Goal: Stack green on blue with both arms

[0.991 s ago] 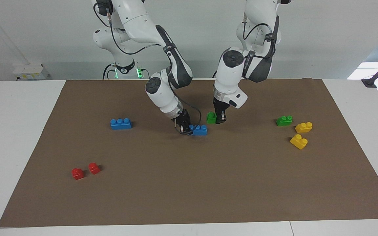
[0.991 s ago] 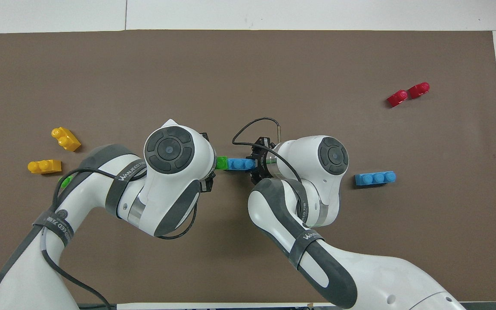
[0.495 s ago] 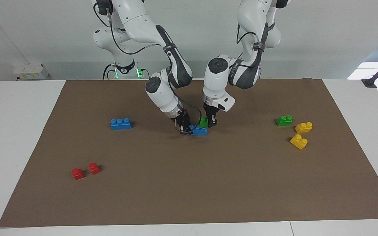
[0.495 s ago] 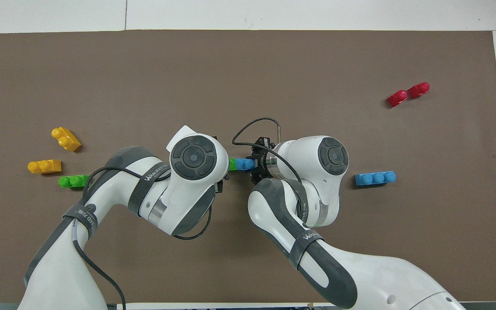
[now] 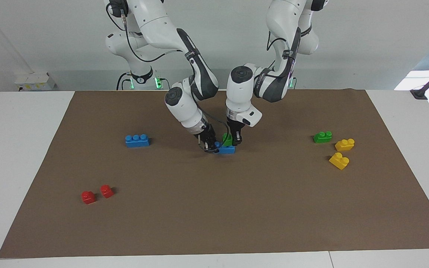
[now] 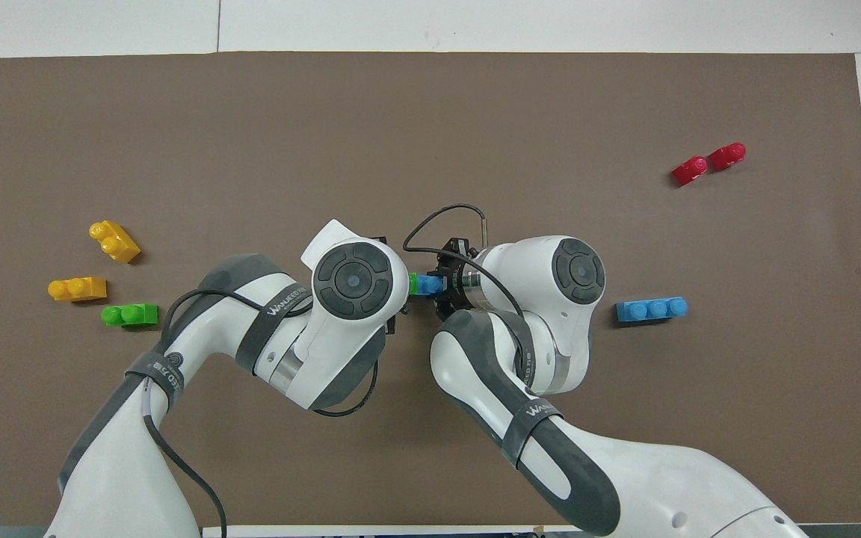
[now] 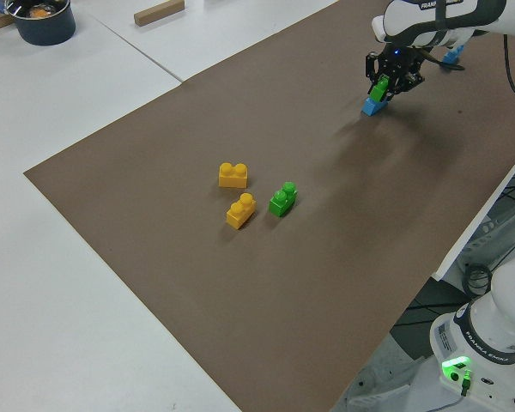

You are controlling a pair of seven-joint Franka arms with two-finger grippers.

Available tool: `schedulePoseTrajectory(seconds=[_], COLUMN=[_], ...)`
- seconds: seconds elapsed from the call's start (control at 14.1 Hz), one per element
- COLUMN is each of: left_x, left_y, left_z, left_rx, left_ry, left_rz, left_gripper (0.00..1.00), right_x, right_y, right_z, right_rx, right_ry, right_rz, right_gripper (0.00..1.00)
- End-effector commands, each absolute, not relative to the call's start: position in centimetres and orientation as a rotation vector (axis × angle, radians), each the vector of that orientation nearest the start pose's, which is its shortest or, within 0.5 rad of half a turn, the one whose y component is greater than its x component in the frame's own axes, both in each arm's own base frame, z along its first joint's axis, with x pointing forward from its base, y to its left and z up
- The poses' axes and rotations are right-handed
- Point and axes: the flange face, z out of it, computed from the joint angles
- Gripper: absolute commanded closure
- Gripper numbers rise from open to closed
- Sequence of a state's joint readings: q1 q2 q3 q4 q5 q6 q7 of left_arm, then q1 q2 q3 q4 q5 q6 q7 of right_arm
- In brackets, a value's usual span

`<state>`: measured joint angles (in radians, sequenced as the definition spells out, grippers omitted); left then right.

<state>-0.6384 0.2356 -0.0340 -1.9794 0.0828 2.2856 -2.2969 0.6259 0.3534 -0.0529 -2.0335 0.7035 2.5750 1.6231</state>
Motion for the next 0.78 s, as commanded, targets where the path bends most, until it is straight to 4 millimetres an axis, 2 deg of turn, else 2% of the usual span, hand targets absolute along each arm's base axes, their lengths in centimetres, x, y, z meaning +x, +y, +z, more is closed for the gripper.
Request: schedulePoseTrajectory(seconds=[0.0, 0.14, 0.35, 0.57, 0.64, 0.71], left_x=[47.6, 47.7, 47.8, 47.7, 47.8, 47.8], left_y=[-38.7, -38.9, -38.9, -39.0, -39.0, -38.8], left_z=[33.6, 33.3, 31.4, 31.2, 31.3, 31.8], left_rx=[2.187, 2.189, 2.207, 2.236, 2.24, 2.243], left_ry=[2.158, 2.138, 2.133, 2.118, 2.117, 2.113], left_rz=[0.139, 0.147, 0.159, 0.174, 0.175, 0.179], left_gripper=[1.0, 1.0, 1.0, 1.0, 0.6, 0.01], right_x=[51.5, 51.5, 51.5, 51.6, 51.6, 51.6], right_y=[31.7, 31.7, 31.6, 31.5, 31.5, 31.5], right_z=[27.6, 27.6, 27.6, 27.5, 27.5, 27.5], right_rx=[-1.922, -1.921, -1.92, -1.919, -1.919, -1.918], right_ry=[1.986, 1.986, 1.988, 1.99, 1.99, 1.992], right_rz=[0.381, 0.379, 0.38, 0.38, 0.38, 0.381], right_gripper=[1.0, 1.0, 1.0, 1.0, 1.0, 1.0])
